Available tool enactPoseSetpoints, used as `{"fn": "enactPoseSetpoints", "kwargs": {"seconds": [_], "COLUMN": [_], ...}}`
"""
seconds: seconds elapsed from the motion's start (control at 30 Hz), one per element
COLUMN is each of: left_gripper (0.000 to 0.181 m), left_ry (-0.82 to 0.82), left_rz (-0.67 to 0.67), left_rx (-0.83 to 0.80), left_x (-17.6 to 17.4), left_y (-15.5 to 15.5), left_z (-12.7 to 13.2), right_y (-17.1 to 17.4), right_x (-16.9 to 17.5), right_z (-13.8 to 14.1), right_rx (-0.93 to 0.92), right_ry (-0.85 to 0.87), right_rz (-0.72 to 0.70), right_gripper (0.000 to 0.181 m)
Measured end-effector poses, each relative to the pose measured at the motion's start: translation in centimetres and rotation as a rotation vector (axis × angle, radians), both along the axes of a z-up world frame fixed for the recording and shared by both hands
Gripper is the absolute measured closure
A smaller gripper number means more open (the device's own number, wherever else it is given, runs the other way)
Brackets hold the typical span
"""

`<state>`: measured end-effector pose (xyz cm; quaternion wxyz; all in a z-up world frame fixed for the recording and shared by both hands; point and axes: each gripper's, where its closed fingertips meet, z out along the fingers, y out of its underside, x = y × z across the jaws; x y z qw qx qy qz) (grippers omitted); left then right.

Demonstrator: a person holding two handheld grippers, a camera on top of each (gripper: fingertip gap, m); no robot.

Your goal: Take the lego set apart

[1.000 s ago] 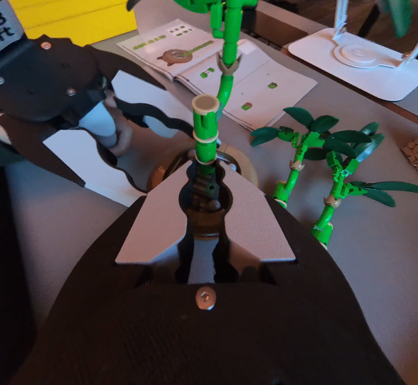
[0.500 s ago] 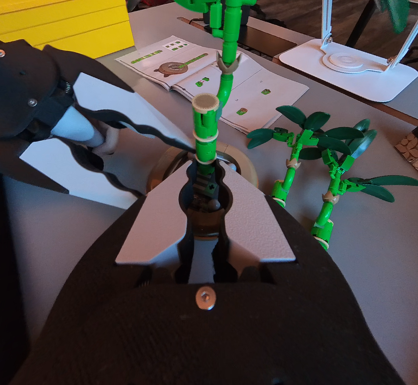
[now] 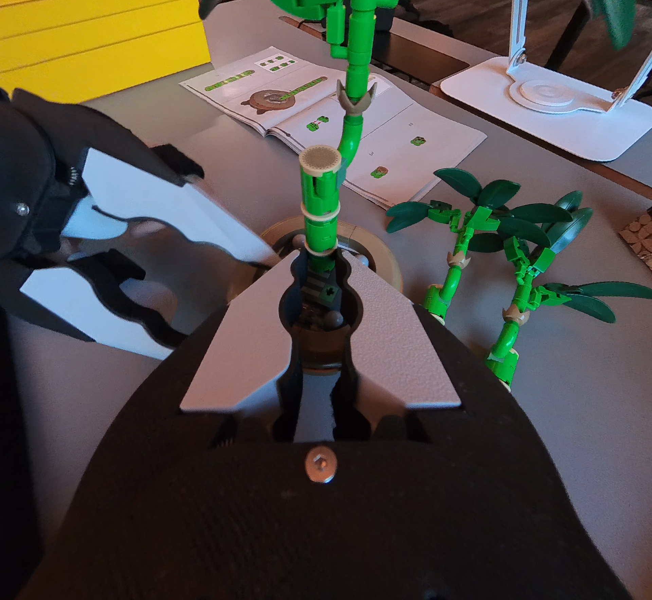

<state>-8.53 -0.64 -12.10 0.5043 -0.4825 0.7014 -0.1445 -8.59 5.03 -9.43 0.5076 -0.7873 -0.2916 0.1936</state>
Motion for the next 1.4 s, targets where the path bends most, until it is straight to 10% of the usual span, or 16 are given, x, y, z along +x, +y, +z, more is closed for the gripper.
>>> {"fn": "enactPoseSetpoints", "kwargs": {"seconds": [1.4], "left_gripper": [0.113], "left_ry": [0.158], "left_rz": [0.087], "left_rx": [0.190], "left_x": [0.1], "left_y": [2.0], "left_z": [-1.0], "right_y": [0.0], "right_x": [0.3], "right_z": [0.2], "right_rx": [0.054], "right_ry": [-0.052], "right_rz": [0.007], "right_gripper": [0.169]}}
